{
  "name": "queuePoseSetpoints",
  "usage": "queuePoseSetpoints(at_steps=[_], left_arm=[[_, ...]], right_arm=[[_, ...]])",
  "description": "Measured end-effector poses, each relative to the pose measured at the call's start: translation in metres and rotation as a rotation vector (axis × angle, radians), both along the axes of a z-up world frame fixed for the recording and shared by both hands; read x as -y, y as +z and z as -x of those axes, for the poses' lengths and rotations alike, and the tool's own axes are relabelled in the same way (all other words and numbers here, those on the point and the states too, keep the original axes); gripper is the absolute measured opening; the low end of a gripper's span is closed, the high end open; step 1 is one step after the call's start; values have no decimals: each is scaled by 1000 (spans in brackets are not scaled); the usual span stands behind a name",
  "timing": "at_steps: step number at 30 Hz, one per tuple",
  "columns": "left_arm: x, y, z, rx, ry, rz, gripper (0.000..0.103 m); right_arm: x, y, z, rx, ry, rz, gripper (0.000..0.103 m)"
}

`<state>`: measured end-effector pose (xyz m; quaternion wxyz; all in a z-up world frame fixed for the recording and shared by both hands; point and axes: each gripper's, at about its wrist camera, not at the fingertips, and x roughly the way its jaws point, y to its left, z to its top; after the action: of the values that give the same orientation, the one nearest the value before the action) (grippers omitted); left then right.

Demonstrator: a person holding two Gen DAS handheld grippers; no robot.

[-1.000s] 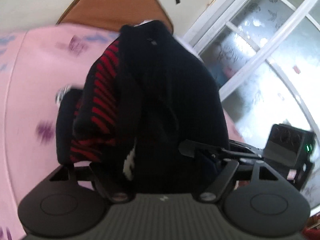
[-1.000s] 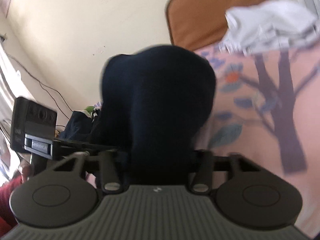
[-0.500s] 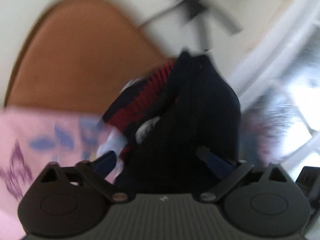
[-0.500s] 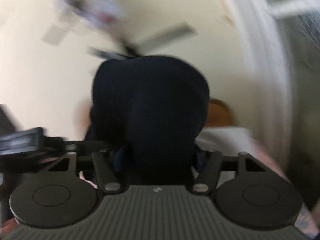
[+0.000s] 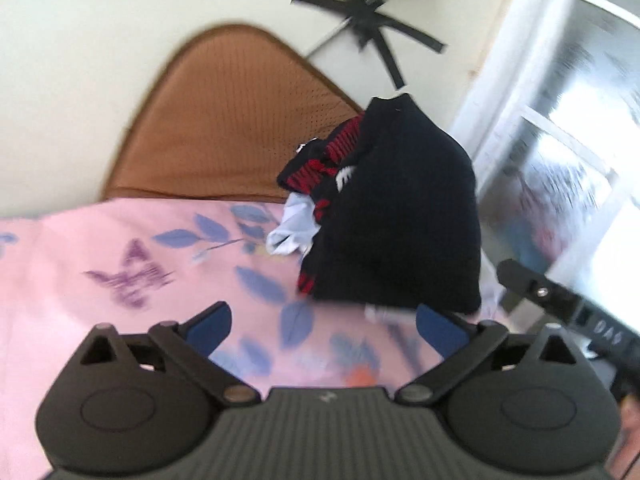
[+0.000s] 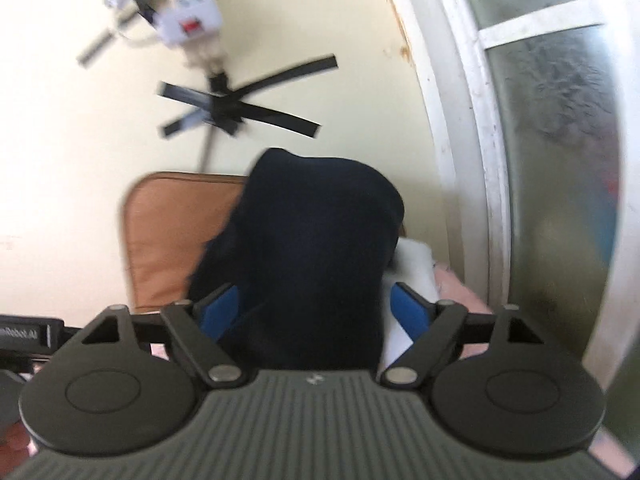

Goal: Fold small clothes

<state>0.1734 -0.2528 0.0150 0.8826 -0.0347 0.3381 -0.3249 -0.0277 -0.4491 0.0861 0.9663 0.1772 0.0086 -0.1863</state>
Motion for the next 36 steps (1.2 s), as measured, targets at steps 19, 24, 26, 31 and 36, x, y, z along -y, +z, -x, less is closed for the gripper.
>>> queuePoseSetpoints(at_steps=[19,24,26,31,36], left_arm=[[-113,-28,134,240,228,-157,103],[-110,-26,154,347,216,-202,103],[-109,-26,159,379,217,-207,103],[-110,-25,163,397,233,-193,103],[-113,-25,161,387,224,-162,103]], right_arm=[[-148,-71,68,52,-78,-123,89],[-160,-75,66,28,-116,-75,89],[-166,-75,65,26,-137,-36,89],[-173,-73,65,17,-168,20,91],[-181,-73,70,35,-236,57,92]])
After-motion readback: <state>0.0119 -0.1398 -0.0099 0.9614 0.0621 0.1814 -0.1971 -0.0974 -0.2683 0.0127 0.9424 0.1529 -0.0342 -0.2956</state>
